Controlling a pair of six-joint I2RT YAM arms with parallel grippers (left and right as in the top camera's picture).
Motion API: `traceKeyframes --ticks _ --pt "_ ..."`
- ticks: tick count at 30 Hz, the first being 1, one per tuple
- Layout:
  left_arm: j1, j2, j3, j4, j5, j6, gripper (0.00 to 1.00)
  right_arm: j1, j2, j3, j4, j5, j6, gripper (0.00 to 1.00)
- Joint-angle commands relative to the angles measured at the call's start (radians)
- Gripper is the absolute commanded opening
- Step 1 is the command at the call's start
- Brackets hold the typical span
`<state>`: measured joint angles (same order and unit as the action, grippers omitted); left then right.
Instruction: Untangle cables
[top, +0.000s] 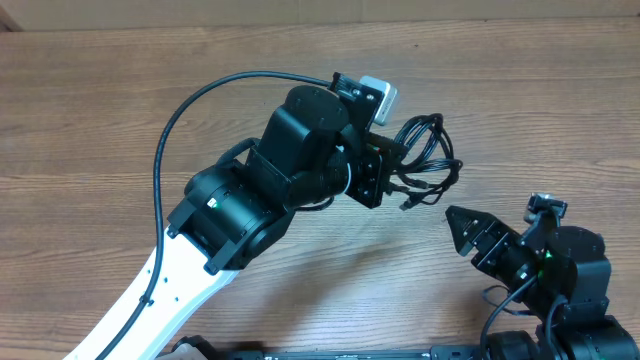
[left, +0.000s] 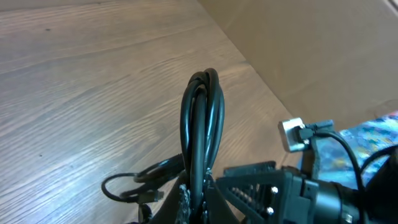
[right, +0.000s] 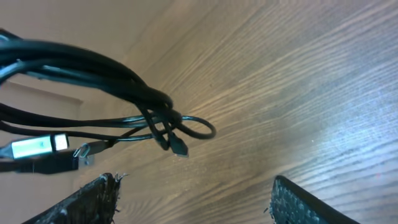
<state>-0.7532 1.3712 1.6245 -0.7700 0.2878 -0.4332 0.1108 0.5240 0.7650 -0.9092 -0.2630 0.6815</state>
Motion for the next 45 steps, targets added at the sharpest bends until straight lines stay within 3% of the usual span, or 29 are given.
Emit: traceKeyframes --ticks 1,9,10,11,14,17,19,26,28,30,37,39,40,45 --pt "-0.005 -0.004 0.027 0.016 0.117 0.023 0.04 -0.007 -0.001 0.02 0.02 0.074 -0.025 0.81" --pt "-0.005 -0.004 0.027 0.016 0.266 0.022 0.04 -0.007 -0.001 0.02 0.081 0.087 -0.109 0.8" --pt "-0.005 -0.004 0.027 0.016 0.286 0.023 0.04 -0.007 -0.001 0.02 0.088 0.087 -0.136 0.76" --pt "-0.005 -0.004 0.027 0.016 0.292 0.022 0.04 -0.007 -0.001 0.02 0.092 0.087 -0.153 0.71" --pt "-0.005 -0.004 0.027 0.016 0.292 0.023 0.04 -0.007 -0.001 0.02 0.093 0.087 -0.19 0.37" --pt "-0.005 -0.004 0.027 0.016 0.278 0.023 0.04 -0.007 -0.001 0.02 0.093 0.077 -0.19 0.1" --pt "-0.005 -0.004 0.027 0.016 0.278 0.028 0.04 -0.007 -0.001 0.02 0.093 0.075 -0.19 0.04" --pt "-0.005 -0.004 0.027 -0.003 0.137 0.072 0.05 -0.007 -0.001 0.02 0.085 0.076 -0.19 0.04" --pt "-0.005 -0.004 0.027 -0.031 0.048 0.072 0.14 -0.007 -0.001 0.02 0.074 0.076 -0.19 0.04" --pt "-0.005 -0.004 0.027 -0.06 -0.012 0.072 0.04 -0.007 -0.001 0.02 0.065 0.076 -0.19 0.04" --pt "-0.005 -0.004 0.027 -0.072 -0.01 0.095 0.04 -0.007 -0.001 0.02 0.062 0.076 -0.19 0.04" --pt "-0.005 -0.004 0.027 -0.08 -0.01 0.109 0.09 -0.007 -0.001 0.02 0.062 0.076 -0.19 0.04" --pt "-0.005 -0.004 0.027 -0.09 -0.006 0.142 0.04 -0.007 -0.001 0.02 0.061 0.077 -0.19 0.04" --pt "-0.005 -0.005 0.027 -0.132 0.183 0.413 0.04 -0.007 -0.001 0.02 0.048 0.105 -0.19 0.04"
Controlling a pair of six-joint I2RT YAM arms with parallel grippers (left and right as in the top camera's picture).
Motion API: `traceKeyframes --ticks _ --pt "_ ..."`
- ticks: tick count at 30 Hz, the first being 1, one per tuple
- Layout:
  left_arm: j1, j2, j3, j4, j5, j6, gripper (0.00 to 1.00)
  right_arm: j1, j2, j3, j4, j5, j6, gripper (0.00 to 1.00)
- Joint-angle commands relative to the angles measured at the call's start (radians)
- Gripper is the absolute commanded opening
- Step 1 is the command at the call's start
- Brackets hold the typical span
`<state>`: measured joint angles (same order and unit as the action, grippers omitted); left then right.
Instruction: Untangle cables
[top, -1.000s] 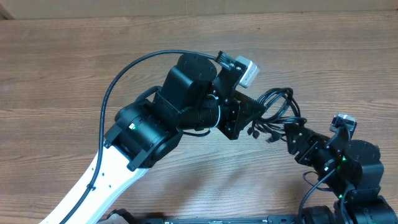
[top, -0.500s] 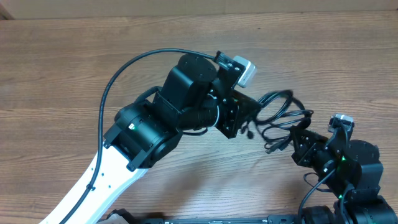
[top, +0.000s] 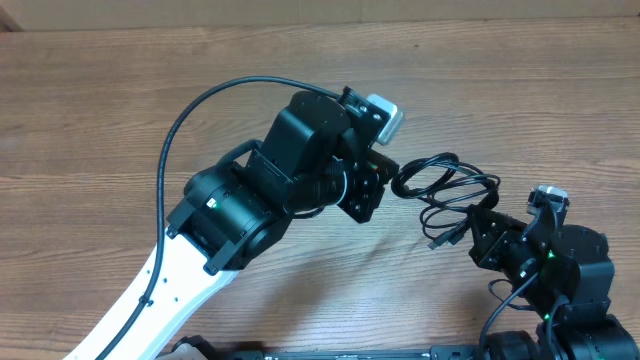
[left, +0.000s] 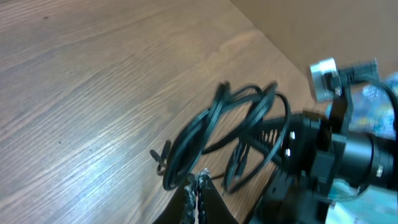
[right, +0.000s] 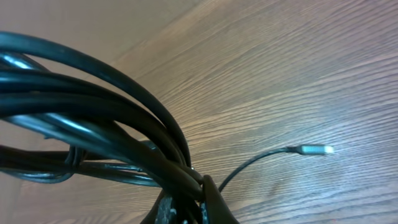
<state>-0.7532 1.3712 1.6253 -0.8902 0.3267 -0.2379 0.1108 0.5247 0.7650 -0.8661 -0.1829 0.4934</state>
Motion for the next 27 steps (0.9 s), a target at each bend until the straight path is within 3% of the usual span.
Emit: traceKeyframes --ticks 1,5,14,16,18,27 --pt "-0.005 -0.005 0.027 -0.018 0.192 0.271 0.04 -0.007 -0.002 0.02 0.004 0.026 -0.002 0.04" --pt "-0.005 -0.005 0.027 -0.042 0.338 0.448 0.04 -0.008 -0.002 0.02 -0.003 0.025 -0.002 0.04" --pt "-0.006 0.002 0.027 -0.067 0.317 0.61 0.05 -0.007 -0.002 0.02 0.009 -0.011 -0.002 0.04" --pt "-0.006 0.014 0.027 -0.068 0.317 0.643 0.14 -0.007 -0.002 0.02 0.027 -0.048 -0.002 0.04" --pt "-0.007 0.038 0.027 -0.067 0.318 0.642 0.27 -0.007 -0.002 0.02 0.042 -0.092 -0.002 0.04" --pt "-0.007 0.127 0.027 -0.026 0.329 0.57 0.3 -0.007 -0.002 0.02 0.065 -0.188 -0.005 0.04"
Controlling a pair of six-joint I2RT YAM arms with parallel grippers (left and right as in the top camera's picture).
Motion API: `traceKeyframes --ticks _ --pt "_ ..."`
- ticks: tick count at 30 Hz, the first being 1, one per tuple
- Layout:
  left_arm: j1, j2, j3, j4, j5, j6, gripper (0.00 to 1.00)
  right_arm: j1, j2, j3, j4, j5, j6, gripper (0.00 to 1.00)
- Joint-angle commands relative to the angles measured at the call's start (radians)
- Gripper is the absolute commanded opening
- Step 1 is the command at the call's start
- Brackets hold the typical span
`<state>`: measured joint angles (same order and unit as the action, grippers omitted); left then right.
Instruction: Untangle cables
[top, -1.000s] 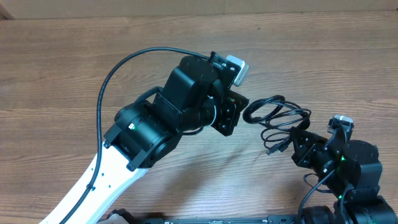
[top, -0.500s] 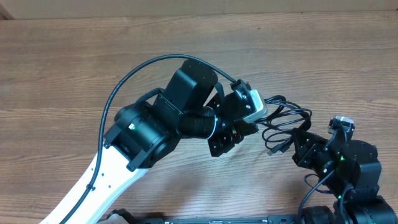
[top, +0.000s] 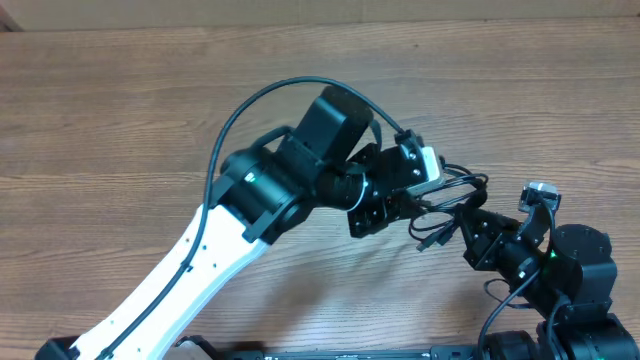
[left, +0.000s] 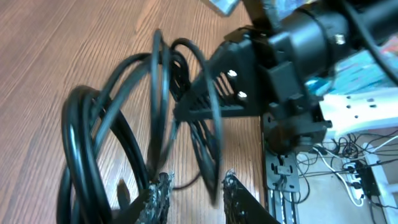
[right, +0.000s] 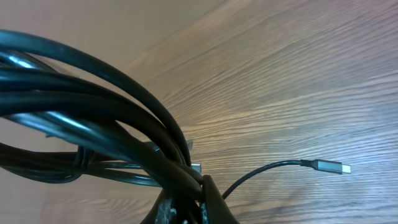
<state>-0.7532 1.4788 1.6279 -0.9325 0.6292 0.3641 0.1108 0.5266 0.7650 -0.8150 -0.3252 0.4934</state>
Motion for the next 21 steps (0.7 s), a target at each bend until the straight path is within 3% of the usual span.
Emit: traceKeyframes --ticks 1,11,13,18,21 --pt "-0.007 0.026 0.024 0.023 0.037 -0.032 0.32 -0.007 -0.003 0.02 0.014 -0.048 -0.005 0.04" --pt "-0.007 0.033 0.024 0.053 0.066 -0.031 0.4 -0.007 -0.003 0.02 0.016 -0.081 -0.006 0.04" --pt "-0.007 0.033 0.024 0.05 0.03 -0.031 0.64 -0.007 -0.003 0.02 0.018 -0.096 -0.029 0.04" --pt "-0.007 0.033 0.024 0.051 0.025 -0.031 0.75 -0.007 -0.003 0.02 0.03 -0.141 -0.055 0.04" --pt "-0.007 0.033 0.024 0.051 0.026 -0.031 0.77 -0.007 -0.003 0.02 0.03 -0.141 -0.055 0.04"
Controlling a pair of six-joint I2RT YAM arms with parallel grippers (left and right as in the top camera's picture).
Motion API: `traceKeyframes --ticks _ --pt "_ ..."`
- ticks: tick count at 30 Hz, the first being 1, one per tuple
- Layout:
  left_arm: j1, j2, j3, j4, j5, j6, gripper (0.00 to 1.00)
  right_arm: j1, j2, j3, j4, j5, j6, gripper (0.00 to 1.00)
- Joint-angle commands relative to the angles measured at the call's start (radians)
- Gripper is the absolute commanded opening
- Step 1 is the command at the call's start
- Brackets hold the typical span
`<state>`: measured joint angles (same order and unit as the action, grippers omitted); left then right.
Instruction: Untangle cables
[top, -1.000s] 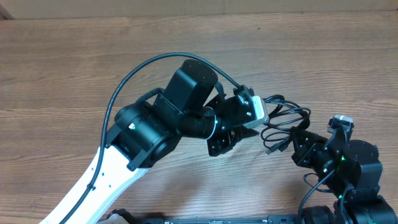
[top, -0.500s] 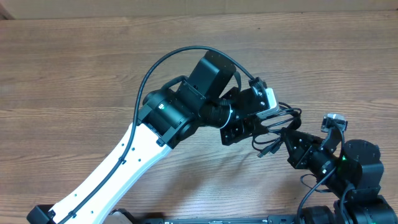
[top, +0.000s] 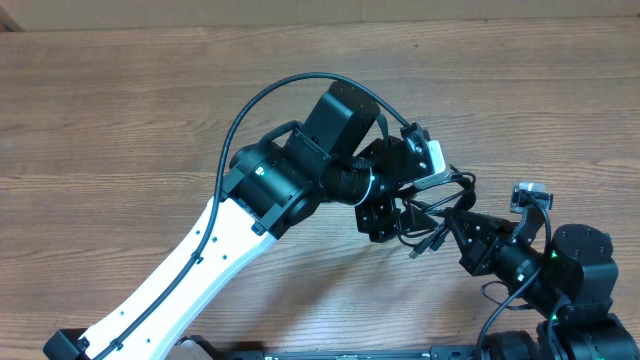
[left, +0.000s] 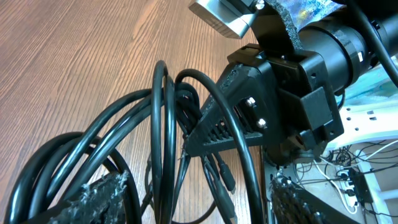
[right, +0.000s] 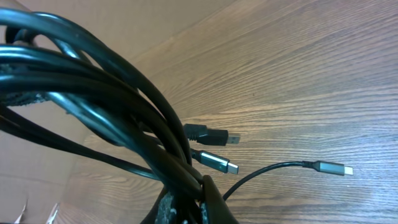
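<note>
A tangle of black cables (top: 432, 207) hangs between the two arms just above the wooden table (top: 120, 110). My right gripper (right: 189, 200) is shut on the bundle (right: 112, 106), and three loose plugs (right: 217, 163) dangle from it. In the left wrist view the left gripper (left: 199, 205) stands wide open, with several cable loops (left: 163, 124) running between its fingers (left: 99, 196). The right gripper's black fingers (left: 239, 121) show just beyond those loops. Overhead, the two grippers meet at the tangle, and the left arm hides part of it.
The left arm's own black supply cable (top: 270, 100) arcs over the table behind it. A white camera block (top: 432, 158) on the left wrist sits above the tangle. Power strips and wires (left: 367, 162) lie beyond the table edge.
My left gripper has opened from a narrow gap to a wide one around the cable loops. The right gripper stays shut on the bundle, and two more plugs now show beside it.
At first my left gripper held the bundle up and the right gripper stood open, apart from it. Then the right gripper was shut on the bundle. Later the left wrist had turned toward the right gripper with its jaws slightly apart, and now they are wide open.
</note>
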<state>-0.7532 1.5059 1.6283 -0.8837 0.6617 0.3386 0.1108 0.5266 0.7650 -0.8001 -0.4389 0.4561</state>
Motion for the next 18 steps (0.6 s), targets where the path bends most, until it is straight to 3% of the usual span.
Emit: traceKeyframes --ticks 1,9,11,13,16,18 --pt "-0.007 0.006 0.024 0.002 -0.007 -0.006 0.77 -0.007 -0.003 0.02 0.015 -0.029 -0.02 0.04" --pt "-0.007 0.006 0.024 0.006 0.013 -0.006 0.75 -0.007 -0.003 0.02 0.059 -0.144 -0.065 0.04" --pt "-0.007 0.006 0.024 0.014 0.023 -0.006 0.5 -0.007 -0.003 0.02 0.058 -0.143 -0.066 0.04" --pt "-0.007 0.006 0.024 0.022 0.023 -0.006 0.04 -0.007 -0.003 0.02 0.058 -0.143 -0.065 0.04" --pt "-0.007 0.006 0.024 0.025 0.044 -0.006 0.04 -0.007 -0.003 0.02 0.056 -0.139 -0.065 0.04" --pt "-0.007 0.006 0.024 0.027 0.066 -0.006 0.04 -0.007 -0.003 0.02 0.053 -0.139 -0.065 0.1"
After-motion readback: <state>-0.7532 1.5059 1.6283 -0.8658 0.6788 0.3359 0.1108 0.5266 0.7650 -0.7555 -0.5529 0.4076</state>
